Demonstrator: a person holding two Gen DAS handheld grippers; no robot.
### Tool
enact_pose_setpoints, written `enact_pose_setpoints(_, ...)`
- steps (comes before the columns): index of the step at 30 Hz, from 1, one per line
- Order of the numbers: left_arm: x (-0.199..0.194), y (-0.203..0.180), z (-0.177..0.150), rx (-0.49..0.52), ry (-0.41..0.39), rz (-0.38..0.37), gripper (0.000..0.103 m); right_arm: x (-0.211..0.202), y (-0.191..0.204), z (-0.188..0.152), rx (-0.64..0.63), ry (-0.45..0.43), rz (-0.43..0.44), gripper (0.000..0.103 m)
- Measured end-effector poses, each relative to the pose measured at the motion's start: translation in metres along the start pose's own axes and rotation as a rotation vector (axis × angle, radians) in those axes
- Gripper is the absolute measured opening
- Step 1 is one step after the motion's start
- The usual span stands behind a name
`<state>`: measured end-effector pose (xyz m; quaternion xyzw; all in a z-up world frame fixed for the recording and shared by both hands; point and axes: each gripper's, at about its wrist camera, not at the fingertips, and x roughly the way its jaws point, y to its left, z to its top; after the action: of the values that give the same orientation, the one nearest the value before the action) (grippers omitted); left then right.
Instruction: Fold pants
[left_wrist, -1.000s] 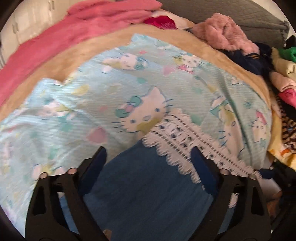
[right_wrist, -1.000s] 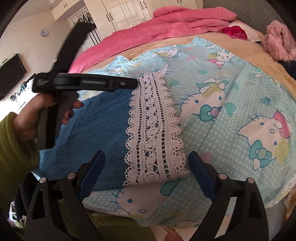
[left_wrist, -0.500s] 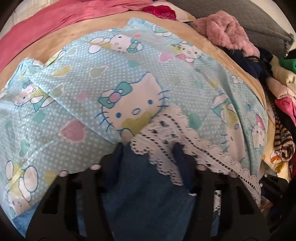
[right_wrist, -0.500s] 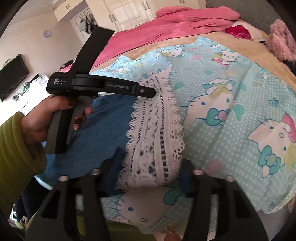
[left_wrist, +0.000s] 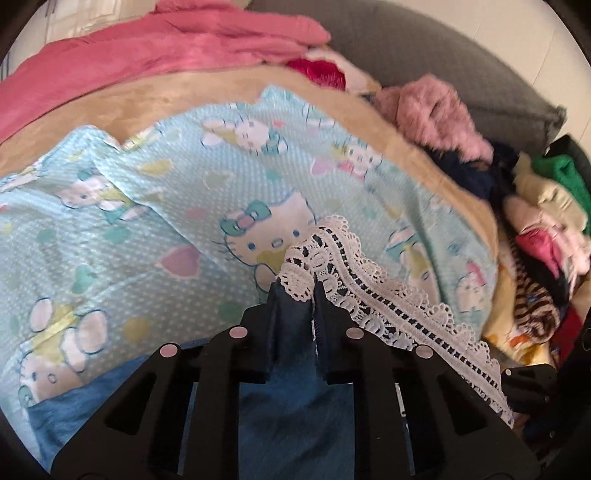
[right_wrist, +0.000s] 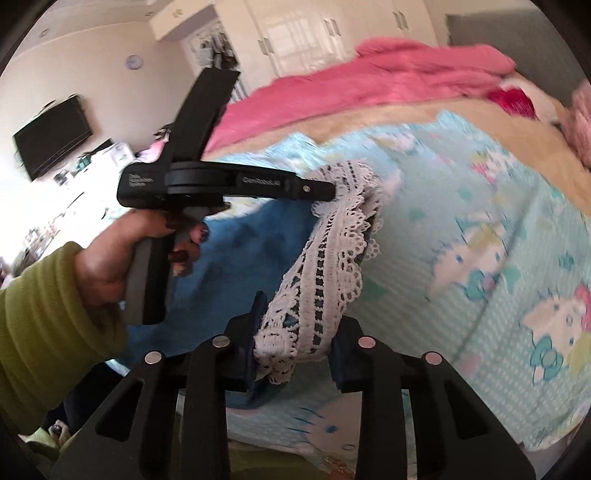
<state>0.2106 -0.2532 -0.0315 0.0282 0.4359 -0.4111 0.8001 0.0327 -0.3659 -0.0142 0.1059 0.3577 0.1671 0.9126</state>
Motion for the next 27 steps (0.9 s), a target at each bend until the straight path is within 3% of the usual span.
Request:
enact_pose_setpoints(4,-0.034,0.015,-0.004,-0.045,-0.07,-0.033,0.01,-0.002,0.033,0.009,-0.089,-0.02,0.044,0.028)
enact_pose_setpoints(12,-0.084,0.049,-0.028,-0.112,-0.139,-0.001,0.01,0.022,0.097,0.013,-0.245,0.014,0.087,0.028)
enact_pose_setpoints(15,-0.098,0.067,-0.041,-0.173,-0.165,0.016,0.015,0.036,0.117,0.01,-0.297,0.039,0.097,0.028)
enact_pose_setpoints(21,-0.139,0.13,-0.079,-0.446,-0.22,0.08,0.02,0.069,0.17,-0.014,-0.479,0.092,0.06,0.028)
enact_pose_setpoints(23,-0.155,0.147,-0.099,-0.53,-0.245,0.067,0.021,0.08,0.186,-0.026,-0.556,0.11,0.041,0.028)
enact_pose_setpoints(27,-0.169,0.158,-0.127,-0.598,-0.253,0.007,0.037,0.097,0.206,-0.048,-0.671,0.13,0.003,0.028)
